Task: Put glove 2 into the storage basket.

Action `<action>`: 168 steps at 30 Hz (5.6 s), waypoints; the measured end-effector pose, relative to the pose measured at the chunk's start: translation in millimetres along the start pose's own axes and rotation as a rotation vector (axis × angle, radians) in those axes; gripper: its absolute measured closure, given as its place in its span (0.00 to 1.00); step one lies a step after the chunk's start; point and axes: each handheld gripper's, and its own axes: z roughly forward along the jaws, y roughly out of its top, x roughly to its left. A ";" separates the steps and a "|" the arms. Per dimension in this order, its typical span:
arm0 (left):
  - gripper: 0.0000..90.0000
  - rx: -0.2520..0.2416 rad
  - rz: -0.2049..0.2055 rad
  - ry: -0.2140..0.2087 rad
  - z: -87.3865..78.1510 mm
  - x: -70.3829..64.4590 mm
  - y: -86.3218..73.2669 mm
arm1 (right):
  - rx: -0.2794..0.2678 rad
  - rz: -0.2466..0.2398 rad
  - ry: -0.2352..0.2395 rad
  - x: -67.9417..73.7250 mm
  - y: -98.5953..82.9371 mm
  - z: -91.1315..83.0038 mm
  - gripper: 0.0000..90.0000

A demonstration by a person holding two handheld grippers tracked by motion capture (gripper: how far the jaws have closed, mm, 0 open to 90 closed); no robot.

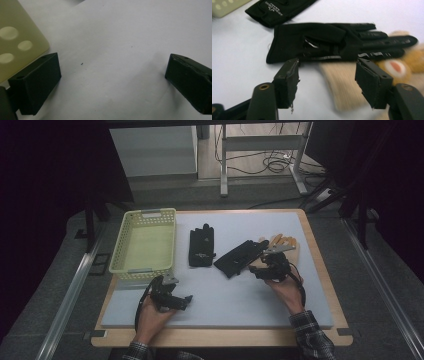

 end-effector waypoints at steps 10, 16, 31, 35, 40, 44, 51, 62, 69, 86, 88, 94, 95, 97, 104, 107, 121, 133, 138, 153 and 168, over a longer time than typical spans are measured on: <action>0.00 0.000 0.000 0.000 0.0 0.0 0.0 | 0.024 -0.003 -0.023 0.7 24.5 35.7 0.44; 0.00 0.002 0.007 -0.001 -0.1 0.5 0.1 | 0.045 0.004 -0.052 1.3 34.4 57.5 0.30; 0.00 -0.001 0.000 0.000 0.1 -0.1 0.0 | 0.129 0.015 -0.099 -0.4 34.0 92.0 0.64; 0.00 0.000 0.000 0.000 0.1 -0.1 0.0 | 0.124 0.016 -0.096 -3.7 32.1 88.1 0.86; 0.00 0.000 0.000 0.000 0.1 0.0 0.0 | 0.127 -0.015 -0.088 -2.0 33.5 85.9 0.88; 0.00 0.000 0.000 0.000 0.1 0.0 0.0 | 0.080 -0.038 -0.028 -1.5 34.9 70.4 0.88; 0.00 0.003 0.002 0.000 0.0 0.2 0.0 | 0.039 -0.093 0.055 8.5 39.5 43.2 0.88; 0.00 -0.003 -0.002 0.001 0.4 -0.1 0.0 | 0.044 -0.244 0.223 55.2 33.4 10.0 0.88; 0.00 0.000 0.002 0.001 0.0 0.2 0.0 | 0.095 -0.265 0.299 78.5 5.0 31.1 0.65; 0.00 0.000 -0.001 0.001 0.1 0.0 0.0 | 0.093 -0.062 0.135 24.5 -38.1 10.0 0.97; 0.00 0.000 0.000 0.001 0.1 0.0 0.0 | 0.088 -0.064 0.132 24.4 -38.9 15.1 0.97; 0.00 0.000 0.000 0.001 0.1 0.0 -0.1 | 0.074 -0.072 0.120 28.6 -30.0 27.9 0.97; 0.00 0.000 0.000 0.000 0.1 0.0 -0.1 | 0.071 -0.068 0.118 28.6 -26.9 32.3 0.96; 0.00 0.001 0.000 0.000 0.0 0.0 0.0 | 0.066 -0.062 0.123 28.1 -23.8 36.9 0.96; 0.00 0.001 0.000 0.000 0.0 0.1 0.0 | 0.061 -0.067 0.119 25.3 -17.8 36.0 0.88; 0.00 0.001 0.000 0.000 0.0 0.1 0.0 | 0.040 -0.059 0.123 22.7 -9.6 33.4 0.82; 0.00 0.003 0.002 0.000 -0.1 0.3 0.0 | 0.005 -0.123 0.135 35.5 50.5 70.3 0.53; 0.00 0.004 0.003 0.000 -0.1 0.4 0.0 | 0.027 -0.129 0.135 48.2 80.0 115.6 0.37; 0.00 0.001 -0.001 -0.001 0.1 0.1 -0.1 | 0.042 -0.137 0.137 51.0 86.3 129.3 0.36; 0.00 0.001 -0.001 -0.002 0.0 0.2 0.0 | 0.058 -0.195 0.162 67.3 105.2 181.1 0.24; 0.00 0.008 0.007 -0.001 -0.3 0.6 0.0 | 0.113 -0.177 0.169 64.4 105.3 188.4 0.74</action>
